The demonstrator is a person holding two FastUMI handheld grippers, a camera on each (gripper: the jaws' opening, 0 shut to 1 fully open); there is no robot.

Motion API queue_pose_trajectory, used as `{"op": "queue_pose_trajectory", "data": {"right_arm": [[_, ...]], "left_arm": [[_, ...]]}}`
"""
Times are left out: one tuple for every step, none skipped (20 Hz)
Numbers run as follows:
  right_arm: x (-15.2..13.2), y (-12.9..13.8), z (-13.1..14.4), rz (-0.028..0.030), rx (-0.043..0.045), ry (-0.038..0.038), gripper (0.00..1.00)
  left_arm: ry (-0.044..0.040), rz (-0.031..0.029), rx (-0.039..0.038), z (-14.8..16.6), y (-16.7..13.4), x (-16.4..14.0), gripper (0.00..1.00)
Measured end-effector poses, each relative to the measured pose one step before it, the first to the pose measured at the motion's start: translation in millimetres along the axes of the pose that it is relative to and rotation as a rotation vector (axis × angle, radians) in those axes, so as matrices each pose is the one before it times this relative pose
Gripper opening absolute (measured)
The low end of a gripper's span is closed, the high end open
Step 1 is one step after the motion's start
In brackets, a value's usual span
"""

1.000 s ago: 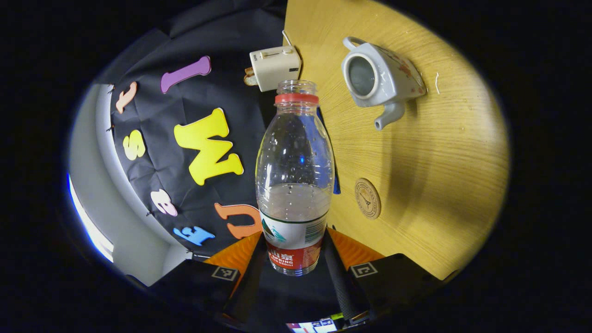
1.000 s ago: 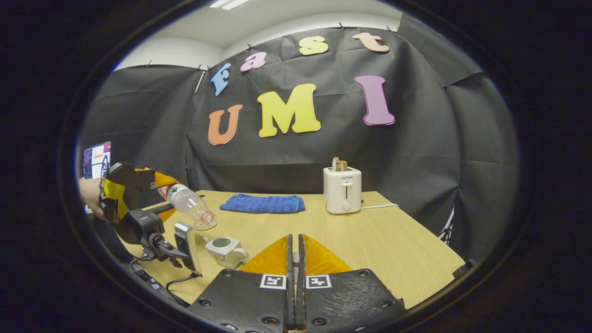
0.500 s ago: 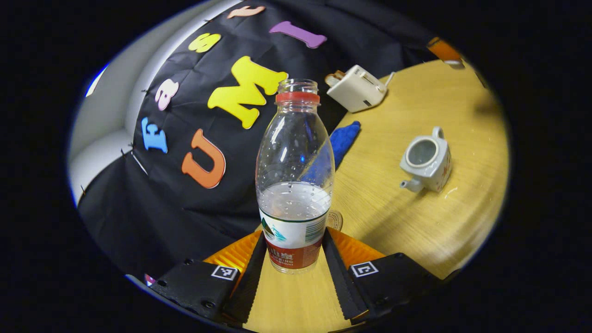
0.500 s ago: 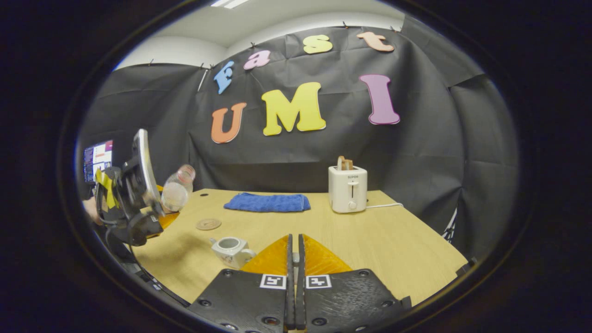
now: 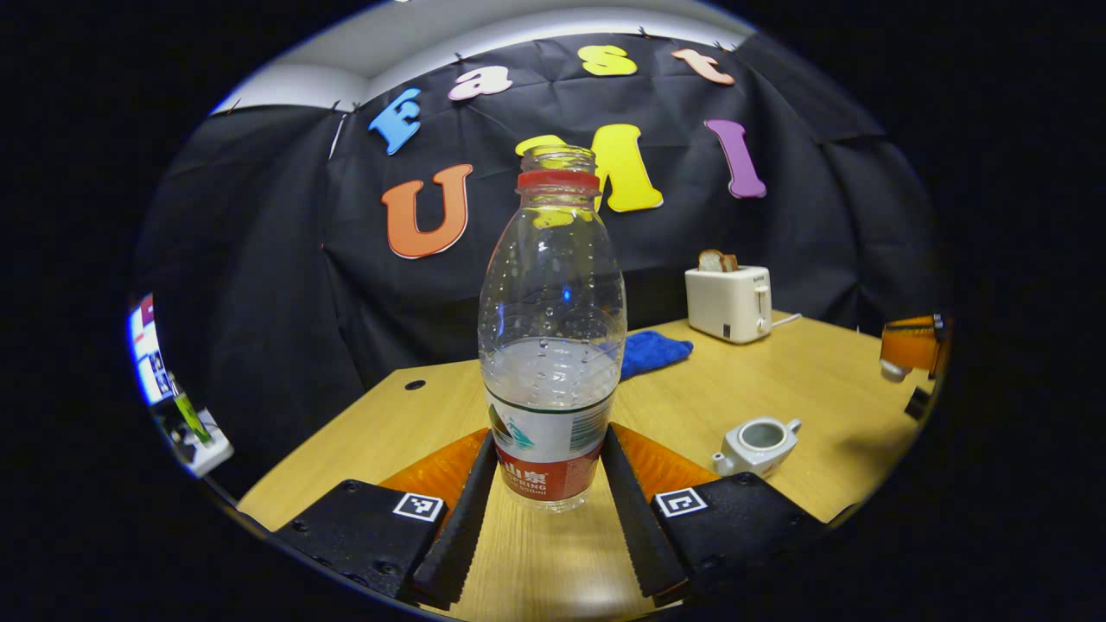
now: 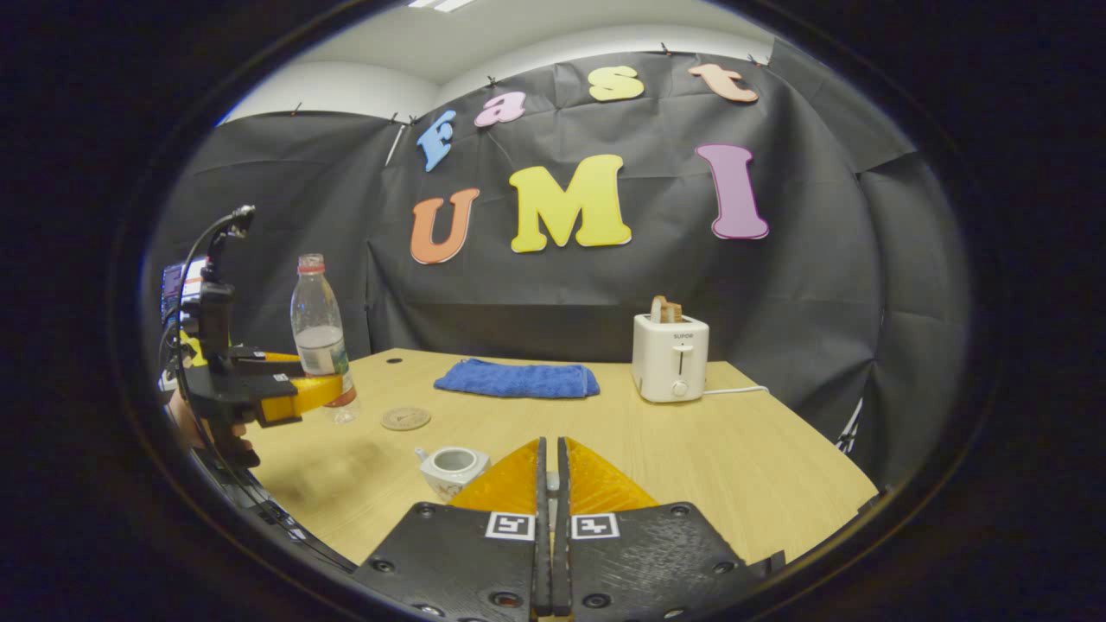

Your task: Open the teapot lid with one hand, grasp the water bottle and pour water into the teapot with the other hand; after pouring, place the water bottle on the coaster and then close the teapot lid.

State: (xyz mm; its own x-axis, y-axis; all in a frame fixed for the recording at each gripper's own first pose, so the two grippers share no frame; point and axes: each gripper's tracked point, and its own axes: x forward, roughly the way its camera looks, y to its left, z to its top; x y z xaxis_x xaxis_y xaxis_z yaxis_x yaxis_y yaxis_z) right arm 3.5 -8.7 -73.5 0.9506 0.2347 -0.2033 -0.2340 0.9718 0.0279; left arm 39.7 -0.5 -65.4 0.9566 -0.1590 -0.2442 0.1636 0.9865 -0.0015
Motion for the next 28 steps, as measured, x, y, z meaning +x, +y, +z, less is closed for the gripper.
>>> {"op": "queue_pose_trajectory", "data": {"right_arm": [[1.05,2.06,0.56,0.00073,-0.00239,-0.00063,0.01],[0.64,2.83,-0.91,0.00195,-0.00061,0.00077,0.01],[1.13,1.94,-1.35,0.00262,0.00048,0.00265,0.01],[1.83,2.07,-1.13,0.00181,-0.00026,0.00425,0.0],[2.01,0.85,-1.21,0.00067,-0.00095,0.00448,0.01],[0.66,0.16,-3.04,-0.00005,-0.00033,0.00547,0.01],[0.88,-0.67,-2.66,-0.00129,-0.00349,0.00778,0.01],[1.53,-0.68,-1.57,-0.00291,-0.00428,0.00541,0.01],[0.54,-1.97,-0.12,-0.00451,-0.00153,0.00243,0.01],[1.45,-2.82,-0.18,-0.00476,0.00242,0.00209,0.01],[1.32,-2.41,-1.32,-0.0051,0.00279,0.0019,0.02],[1.15,-3.46,-2.58,-0.00688,0.00134,0.00487,0.01],[1.3,-2.66,-3.26,-0.00574,0.00178,0.00884,0.01],[1.13,-2.14,-2.25,-0.00433,0.00209,0.00748,0.01],[0.37,-2.58,-1.42,-0.00771,0.00096,0.00359,0.01],[-0.16,-2.47,-1.16,-0.00562,0.00084,0.00279,0.01],[1.48,-1.96,-0.5,-0.00416,0.00116,0.00279,0.01],[0.92,-1.24,-1.18,-0.00293,-0.00046,0.00232,0.01],[0.37,0.26,0.52,-0.00061,-0.0012,0.00228,0.01],[0.51,0.12,-1.17,0.00134,-0.00179,0.00154,0.01],[0.29,1.01,0.3,0.00188,-0.00256,0.00051,0.01],[0.56,1.35,0.42,0.00099,-0.00345,0.00088,0.01],[-0.48,1.21,-0.63,0.00261,-0.00302,0.00103,0.01],[-0.02,0.19,-0.43,0.00047,-0.00172,0.00079,0.01],[-0.43,-0.05,0.35,0.00017,-0.00041,-0.00064,0.01],[0.05,-0.05,0.74,-0.00051,0.00003,-0.00136,0.01],[-0.35,-0.3,0.76,-0.00052,0.00003,-0.00125,0.01],[-0.35,0.62,0.27,0.00019,0.00026,-0.0012,0.01]], "left_arm": [[-0.01865,0.00244,-0.01892,5.2,4.51,5.61,0.74],[-0.00867,0.00867,0.00368,1.42,5.73,7.96,0.74],[-0.00864,0.00131,0.00183,1.04,5.66,9.65,0.74],[-0.00051,-0.01145,-0.00387,-1.65,1.87,9.03,0.74],[0.00039,-0.01253,-0.00305,-1.41,1.03,11.31,0.74],[-0.00204,-0.0075,0.00212,0.51,2.35,8.38,0.74],[0.00096,-0.00327,0.00967,-0.94,2.53,9.43,0.74],[-0.0058,-0.00753,0.0064,-0.26,0.9,9.86,0.74],[-0.00182,-0.00672,0.00209,-3.64,1.74,10.4,0.74],[0.01501,-0.00518,0.01163,-5.69,1.19,10.63,0.74],[0.02479,-0.00589,0.01442,-8.56,2.12,10.37,0.75],[0.01944,-0.00289,0.00348,-6.58,1.94,8.31,0.74],[0.02062,-0.00758,-0.01331,-7.38,1.01,8.32,0.75],[0.0218,-0.00423,-0.01541,-5.48,0.27,5.68,0.75],[0.01178,0.00013,-0.00679,-5.23,0.35,4.86,0.75],[0.00672,0.00114,-0.00219,-2.89,0.56,3.11,0.75],[0.01073,-0.00031,-0.00172,-3.33,-0.38,3.62,0.75],[0.00983,-0.00471,-0.00297,-3.69,-0.79,2.42,0.75],[0.00526,-0.00503,-0.004,-2.41,-0.72,1.68,0.75],[0.00203,-0.0075,-0.00492,-1.75,-1.36,0.57,0.75],[0.00272,-0.00397,-0.00372,-0.55,-1.53,1.01,0.76],[0.00366,0.00132,-0.00026,-1.73,0.28,1.05,0.76],[-0.00522,0.00007,0.0001,1.76,0.04,0.0,0.77],[0.00191,-0.00143,0.00144,-0.46,-0.5,0.54,0.77],[0.00122,0.00036,0.00121,0.64,0.82,-0.66,0.77],[-0.00088,-0.00148,-0.00011,-0.2,-0.19,-0.25,0.78],[0.00153,0.00068,-0.00058,-1.05,0.25,-0.63,0.78],[0.00086,-0.00077,0.0001,0.39,0.3,0.12,0.78]]}}
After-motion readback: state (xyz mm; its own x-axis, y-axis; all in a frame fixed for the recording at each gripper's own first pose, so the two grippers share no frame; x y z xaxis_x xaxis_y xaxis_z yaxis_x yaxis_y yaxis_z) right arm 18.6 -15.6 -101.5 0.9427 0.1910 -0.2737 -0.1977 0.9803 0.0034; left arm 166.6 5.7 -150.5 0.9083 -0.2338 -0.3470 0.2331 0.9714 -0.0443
